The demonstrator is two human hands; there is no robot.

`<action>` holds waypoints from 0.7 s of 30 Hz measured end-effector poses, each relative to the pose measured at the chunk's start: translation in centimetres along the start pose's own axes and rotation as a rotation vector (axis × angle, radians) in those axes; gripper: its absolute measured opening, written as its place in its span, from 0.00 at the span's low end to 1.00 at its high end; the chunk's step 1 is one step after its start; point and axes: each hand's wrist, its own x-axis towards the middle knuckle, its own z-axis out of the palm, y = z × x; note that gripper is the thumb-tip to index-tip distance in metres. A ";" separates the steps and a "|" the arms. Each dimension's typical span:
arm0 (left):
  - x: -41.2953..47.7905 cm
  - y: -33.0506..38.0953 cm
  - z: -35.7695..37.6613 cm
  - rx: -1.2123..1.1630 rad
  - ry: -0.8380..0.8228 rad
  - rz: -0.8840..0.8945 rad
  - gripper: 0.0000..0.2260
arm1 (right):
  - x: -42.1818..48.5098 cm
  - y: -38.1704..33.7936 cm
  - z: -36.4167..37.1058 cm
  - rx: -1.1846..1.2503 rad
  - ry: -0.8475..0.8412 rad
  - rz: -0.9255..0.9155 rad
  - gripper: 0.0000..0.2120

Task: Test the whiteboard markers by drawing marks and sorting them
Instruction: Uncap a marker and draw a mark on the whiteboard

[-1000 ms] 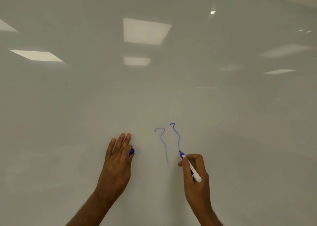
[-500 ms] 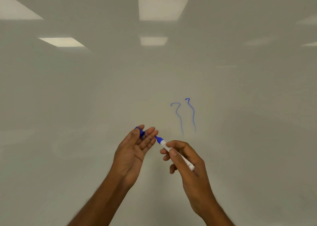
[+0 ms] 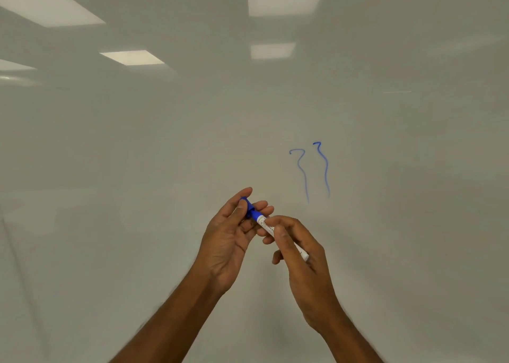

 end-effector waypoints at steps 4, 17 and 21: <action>-0.8 -1.2 0.5 0.011 0.023 -0.018 0.13 | -0.1 0.3 -0.6 0.023 0.027 0.003 0.13; -2.7 -4.4 -3.3 0.108 0.263 -0.072 0.11 | -1.9 4.2 0.6 0.044 -0.066 0.072 0.07; -3.3 -4.9 -7.7 0.190 0.393 -0.101 0.11 | -4.1 8.1 1.7 -0.184 -0.105 -0.034 0.05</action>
